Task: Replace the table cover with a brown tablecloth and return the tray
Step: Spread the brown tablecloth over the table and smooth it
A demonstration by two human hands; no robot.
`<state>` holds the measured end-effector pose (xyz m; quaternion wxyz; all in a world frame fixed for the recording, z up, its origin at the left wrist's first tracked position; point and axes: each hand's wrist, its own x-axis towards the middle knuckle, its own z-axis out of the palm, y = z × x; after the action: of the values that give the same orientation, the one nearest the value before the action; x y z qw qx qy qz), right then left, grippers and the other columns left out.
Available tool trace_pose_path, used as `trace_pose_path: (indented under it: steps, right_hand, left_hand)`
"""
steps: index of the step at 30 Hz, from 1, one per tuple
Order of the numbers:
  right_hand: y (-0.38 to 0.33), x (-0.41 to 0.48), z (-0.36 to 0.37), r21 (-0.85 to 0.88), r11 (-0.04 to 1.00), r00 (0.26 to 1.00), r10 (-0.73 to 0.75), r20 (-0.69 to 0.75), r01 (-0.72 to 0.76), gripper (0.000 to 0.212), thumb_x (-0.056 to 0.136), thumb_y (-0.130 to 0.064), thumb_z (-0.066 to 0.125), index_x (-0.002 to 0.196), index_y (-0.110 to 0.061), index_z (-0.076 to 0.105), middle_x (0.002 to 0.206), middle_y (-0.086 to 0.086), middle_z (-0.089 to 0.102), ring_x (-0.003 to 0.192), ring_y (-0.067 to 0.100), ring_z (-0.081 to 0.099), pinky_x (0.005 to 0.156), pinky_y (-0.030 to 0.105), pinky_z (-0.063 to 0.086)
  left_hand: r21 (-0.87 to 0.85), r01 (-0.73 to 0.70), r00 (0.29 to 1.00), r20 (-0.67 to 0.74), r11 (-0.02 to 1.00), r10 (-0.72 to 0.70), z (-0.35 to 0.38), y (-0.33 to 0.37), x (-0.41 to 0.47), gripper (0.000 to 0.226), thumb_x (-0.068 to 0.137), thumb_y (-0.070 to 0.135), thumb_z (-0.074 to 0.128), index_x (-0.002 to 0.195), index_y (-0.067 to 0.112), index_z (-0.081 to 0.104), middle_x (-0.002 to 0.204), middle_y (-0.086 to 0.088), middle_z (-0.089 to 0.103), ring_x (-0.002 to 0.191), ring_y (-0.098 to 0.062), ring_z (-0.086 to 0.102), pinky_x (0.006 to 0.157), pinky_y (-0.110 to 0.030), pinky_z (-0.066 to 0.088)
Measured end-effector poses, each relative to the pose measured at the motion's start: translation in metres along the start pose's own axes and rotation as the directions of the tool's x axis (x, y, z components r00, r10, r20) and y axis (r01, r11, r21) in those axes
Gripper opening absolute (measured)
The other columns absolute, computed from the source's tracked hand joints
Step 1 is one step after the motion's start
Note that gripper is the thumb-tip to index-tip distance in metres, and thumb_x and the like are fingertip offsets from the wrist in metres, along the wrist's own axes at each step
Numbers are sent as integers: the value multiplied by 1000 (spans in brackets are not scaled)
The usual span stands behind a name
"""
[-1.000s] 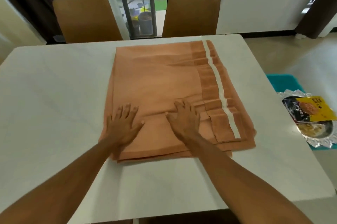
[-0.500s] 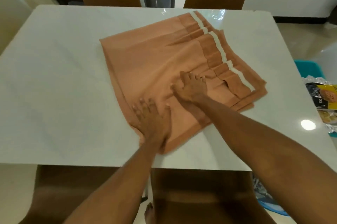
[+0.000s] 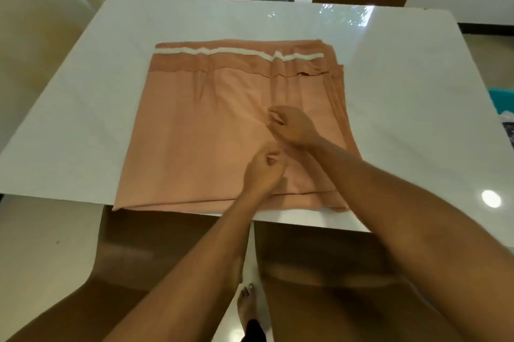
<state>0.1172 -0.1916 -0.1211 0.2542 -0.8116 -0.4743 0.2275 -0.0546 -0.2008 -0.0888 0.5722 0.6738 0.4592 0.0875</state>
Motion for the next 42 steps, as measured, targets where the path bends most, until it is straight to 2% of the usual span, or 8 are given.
trace_pose_path:
  steps: [6, 15, 19, 23, 26, 31, 37, 42]
  right_hand:
    - [33, -104, 22, 238, 956, 829, 271, -490, -172, 26, 96, -31, 61, 116, -18, 69, 115, 3, 69, 105, 19, 62, 93, 38, 50]
    - [78, -195, 13, 325, 875, 662, 485, -571, -360, 26, 90, -28, 60, 113, -17, 66, 116, 4, 57, 106, 23, 55, 86, 27, 45]
    - [86, -220, 26, 493, 776, 632, 618, -468, -393, 62, 82, -43, 77, 136, -26, 51, 122, -8, 48, 113, 13, 53, 97, 31, 49]
    - [85, -220, 24, 465, 777, 646, 620, -445, -426, 71, 84, -46, 76, 144, -29, 43, 123, -8, 47, 114, 13, 52, 98, 29, 48]
    - [78, -210, 14, 438, 777, 660, 622, -421, -452, 62, 88, -41, 71, 143, -30, 43, 128, -1, 49, 116, 16, 50, 99, 31, 47]
    - [58, -183, 4, 246, 886, 731, 463, -501, -392, 51, 82, -12, 60, 131, -25, 59, 123, 1, 58, 110, 20, 53, 92, 36, 49]
    - [15, -126, 31, 4, 1000, 952, 0, -306, 1, 43, 106, -42, 40, 136, -17, 56, 139, 9, 58, 128, 29, 52, 108, 38, 38]
    - [26, -115, 52, -193, 968, 982, 176, 71, -160, 66, 104, -59, 17, 160, -33, -8, 168, -1, -15, 155, 22, -12, 124, 48, -5]
  left_hand:
    - [714, -401, 912, 252, 574, 323, -13, -38, 11, 53, 83, 50, 61, 133, 34, 53, 140, 4, 48, 130, -22, 39, 97, -42, 36]
    - [717, -630, 753, 472, 297, 459, 65, -17, 8, 55, 78, 52, 55, 127, 28, 44, 136, -3, 40, 128, -27, 38, 96, -45, 35]
    - [699, -606, 782, 439, 379, 442, 90, -2, 19, 60, 81, 50, 54, 135, 26, 48, 137, -3, 49, 128, -26, 42, 97, -45, 33]
    - [698, -682, 713, 568, 219, 411, 97, 14, 32, 30, 87, 46, 31, 90, 29, 55, 105, -1, 63, 92, -23, 55, 85, -43, 45]
    - [541, -645, 764, 429, 540, 482, 94, 27, 30, 23, 98, 21, 39, 82, 25, 55, 83, 8, 62, 73, -11, 53, 73, -26, 43]
    - [251, -290, 935, -132, 924, 329, 66, 58, 44, 27, 104, 25, 39, 113, 6, 56, 105, -8, 62, 98, -27, 58, 82, -32, 40]
    - [-243, -172, 923, -378, 955, 70, -3, 85, 51, 25, 104, 28, 43, 121, 15, 56, 107, 4, 63, 100, -15, 60, 92, -28, 49]
    - [-323, -147, 886, -463, 935, -20, -77, 86, 53, 20, 102, 24, 44, 115, 20, 59, 100, 5, 65, 95, -17, 62, 84, -30, 53]
